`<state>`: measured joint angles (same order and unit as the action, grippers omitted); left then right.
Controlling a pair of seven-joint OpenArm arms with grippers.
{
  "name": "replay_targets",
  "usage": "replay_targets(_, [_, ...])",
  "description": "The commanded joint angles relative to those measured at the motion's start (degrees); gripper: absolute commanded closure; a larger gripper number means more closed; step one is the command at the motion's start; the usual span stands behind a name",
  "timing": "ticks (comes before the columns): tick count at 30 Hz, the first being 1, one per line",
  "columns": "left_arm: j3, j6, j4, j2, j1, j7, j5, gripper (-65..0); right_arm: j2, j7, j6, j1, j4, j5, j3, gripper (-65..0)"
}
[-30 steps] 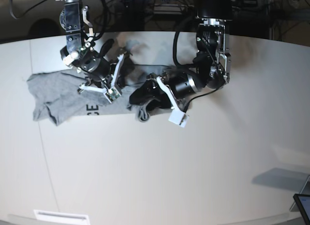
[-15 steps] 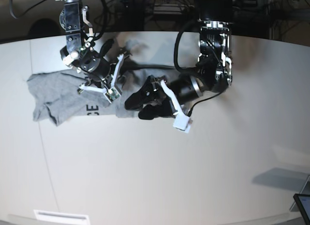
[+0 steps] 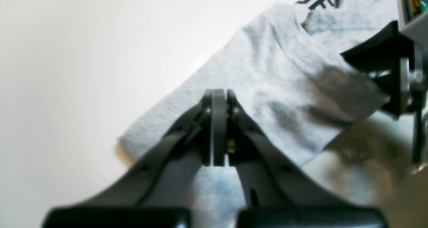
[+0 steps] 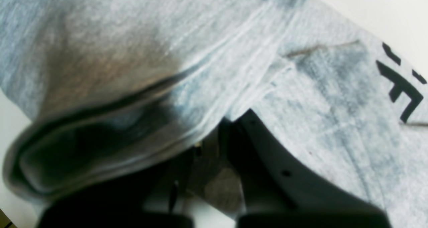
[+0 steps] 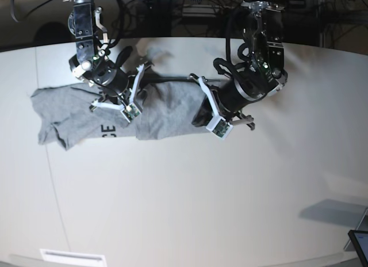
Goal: Fold the T-shirt properly
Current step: 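Press the folded end down with the left gripper and release it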
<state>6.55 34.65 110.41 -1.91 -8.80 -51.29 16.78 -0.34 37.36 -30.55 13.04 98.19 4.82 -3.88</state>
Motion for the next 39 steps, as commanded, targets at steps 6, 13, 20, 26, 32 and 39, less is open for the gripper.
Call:
replay_targets(6, [6.6,-1.12,-0.48,0.11,-2.32,13.09,-21.3,0.0,-0.06,0.22,0.17,-0.33,0.84,0.41,-0.03,-0.1])
replay_targets(13, [9.06,-1.12,-7.07,0.29,-0.39,15.02,-23.68,0.0,-0.06,0.22,0.17,-0.33,0.84,0.41,-0.12,-0.1])
replay_targets(20, [8.97,-1.12,-8.92,0.02,0.31,15.11,-24.12,0.0,0.03,0.22,0.17,-0.25,0.84,0.41,0.06,-0.1])
replay_targets(26, [8.97,-1.12,-11.64,-0.42,-0.13,14.67,-24.2,0.0,0.03,0.22,0.17,-0.42,0.93,0.41,0.06,-0.1])
replay_targets(32, [8.97,-1.12,-13.49,-4.37,-0.13,14.85,-24.2,0.0,0.21,0.48,0.17,0.19,7.43,0.41,0.14,-1.0])
replay_targets(39, [8.79,-1.12,-13.31,-8.15,-0.92,14.85,-24.12,0.0,0.21,0.57,0.08,0.37,15.52,0.41,1.29,-18.7])
